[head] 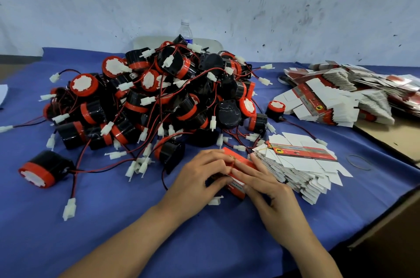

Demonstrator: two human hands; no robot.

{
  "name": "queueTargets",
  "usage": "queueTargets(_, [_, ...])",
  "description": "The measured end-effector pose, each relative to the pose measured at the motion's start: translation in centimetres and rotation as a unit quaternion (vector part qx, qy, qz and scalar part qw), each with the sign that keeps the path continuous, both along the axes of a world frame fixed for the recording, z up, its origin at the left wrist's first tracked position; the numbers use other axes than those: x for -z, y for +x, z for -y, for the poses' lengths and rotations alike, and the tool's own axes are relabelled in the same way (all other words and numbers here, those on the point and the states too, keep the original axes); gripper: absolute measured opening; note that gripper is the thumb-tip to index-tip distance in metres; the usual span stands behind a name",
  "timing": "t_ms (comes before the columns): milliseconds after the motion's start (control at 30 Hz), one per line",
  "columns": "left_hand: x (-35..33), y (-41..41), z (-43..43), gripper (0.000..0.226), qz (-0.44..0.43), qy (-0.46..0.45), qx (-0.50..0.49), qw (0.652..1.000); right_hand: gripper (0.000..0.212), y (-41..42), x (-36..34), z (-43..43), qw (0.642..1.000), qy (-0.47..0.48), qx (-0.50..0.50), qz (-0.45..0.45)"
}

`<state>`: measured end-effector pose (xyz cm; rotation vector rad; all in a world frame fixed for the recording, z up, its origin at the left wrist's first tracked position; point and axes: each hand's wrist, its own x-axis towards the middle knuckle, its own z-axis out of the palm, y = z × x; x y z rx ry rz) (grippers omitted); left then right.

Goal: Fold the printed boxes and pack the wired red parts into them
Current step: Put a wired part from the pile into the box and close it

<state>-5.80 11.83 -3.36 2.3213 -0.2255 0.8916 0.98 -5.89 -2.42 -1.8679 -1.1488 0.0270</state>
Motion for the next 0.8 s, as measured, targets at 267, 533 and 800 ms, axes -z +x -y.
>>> queueTargets(267, [0.3, 0.2, 0.0, 0.013, -0.002, 0.012, -0.003, 1.0, 0.047, 0.3, 0.0, -0.1, 1.0, -0.017, 0.018, -0.006])
queueTargets(533, [0.1, -0.2, 0.0, 0.044, -0.065, 0.0, 0.041, 0.997, 0.026, -0.4, -0.1, -0.6, 0.99, 0.096, 0.094, 0.028])
queueTargets(800, [-0.4, -0.7, 0.3, 0.054, -0.062, -0.025, 0.015, 0.998, 0.046, -0.6, -0.7, -0.6, 0.993, 0.1, 0.045, -0.039])
